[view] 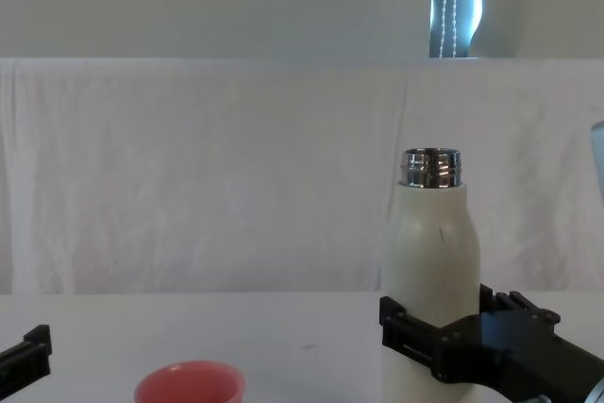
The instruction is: Grasp the thermos with one hand and pour water into the cup lid.
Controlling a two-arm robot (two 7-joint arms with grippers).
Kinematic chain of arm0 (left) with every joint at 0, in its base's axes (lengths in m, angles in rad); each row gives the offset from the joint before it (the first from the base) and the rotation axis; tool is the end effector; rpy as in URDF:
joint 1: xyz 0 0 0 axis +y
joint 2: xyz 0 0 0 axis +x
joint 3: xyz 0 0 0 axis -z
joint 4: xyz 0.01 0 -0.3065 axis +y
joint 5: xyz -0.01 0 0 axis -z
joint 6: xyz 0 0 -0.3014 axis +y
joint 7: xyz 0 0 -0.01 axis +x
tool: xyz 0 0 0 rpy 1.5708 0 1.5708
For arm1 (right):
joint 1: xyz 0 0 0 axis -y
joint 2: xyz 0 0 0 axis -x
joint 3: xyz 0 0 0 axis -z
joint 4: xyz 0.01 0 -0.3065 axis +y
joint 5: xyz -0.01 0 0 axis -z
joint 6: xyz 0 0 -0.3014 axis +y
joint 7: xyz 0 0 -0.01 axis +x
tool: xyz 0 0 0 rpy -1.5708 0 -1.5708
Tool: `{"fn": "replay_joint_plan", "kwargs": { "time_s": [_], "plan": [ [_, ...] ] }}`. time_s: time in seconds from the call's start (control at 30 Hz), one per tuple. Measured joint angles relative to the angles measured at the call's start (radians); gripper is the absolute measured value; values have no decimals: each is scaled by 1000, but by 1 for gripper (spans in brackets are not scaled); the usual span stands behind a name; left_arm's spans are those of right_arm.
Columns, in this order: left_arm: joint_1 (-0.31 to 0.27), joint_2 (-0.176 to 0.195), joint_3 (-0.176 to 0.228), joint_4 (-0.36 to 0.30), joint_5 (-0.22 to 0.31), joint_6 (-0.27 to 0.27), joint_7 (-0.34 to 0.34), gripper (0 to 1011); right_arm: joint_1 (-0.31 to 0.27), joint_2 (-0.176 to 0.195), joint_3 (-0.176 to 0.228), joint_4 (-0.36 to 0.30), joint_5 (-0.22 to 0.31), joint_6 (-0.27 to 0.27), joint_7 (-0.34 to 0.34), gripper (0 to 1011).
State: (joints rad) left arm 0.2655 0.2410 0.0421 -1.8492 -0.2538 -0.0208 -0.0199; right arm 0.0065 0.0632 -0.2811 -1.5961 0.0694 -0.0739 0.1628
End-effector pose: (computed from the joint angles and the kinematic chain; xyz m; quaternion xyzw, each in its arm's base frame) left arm 0.2414 0.0423 -0.3007 -0.0174 0.0064 0.6616 0.7496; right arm 0.3109 0.0695 -0.3109 0.0351 -0.0266 -0.5332 0.8448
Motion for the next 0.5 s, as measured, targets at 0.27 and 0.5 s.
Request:
{"fn": "replay_joint_plan", "kwargs": {
  "time_s": [0.27, 0.5],
  "plan": [
    [0, 0, 0, 0, 0, 0, 0, 1001, -1, 1, 0, -1, 0, 0, 0, 951],
    [0, 0, 0, 0, 0, 0, 0, 1001, -1, 1, 0, -2, 0, 0, 0, 951]
  ]
}}
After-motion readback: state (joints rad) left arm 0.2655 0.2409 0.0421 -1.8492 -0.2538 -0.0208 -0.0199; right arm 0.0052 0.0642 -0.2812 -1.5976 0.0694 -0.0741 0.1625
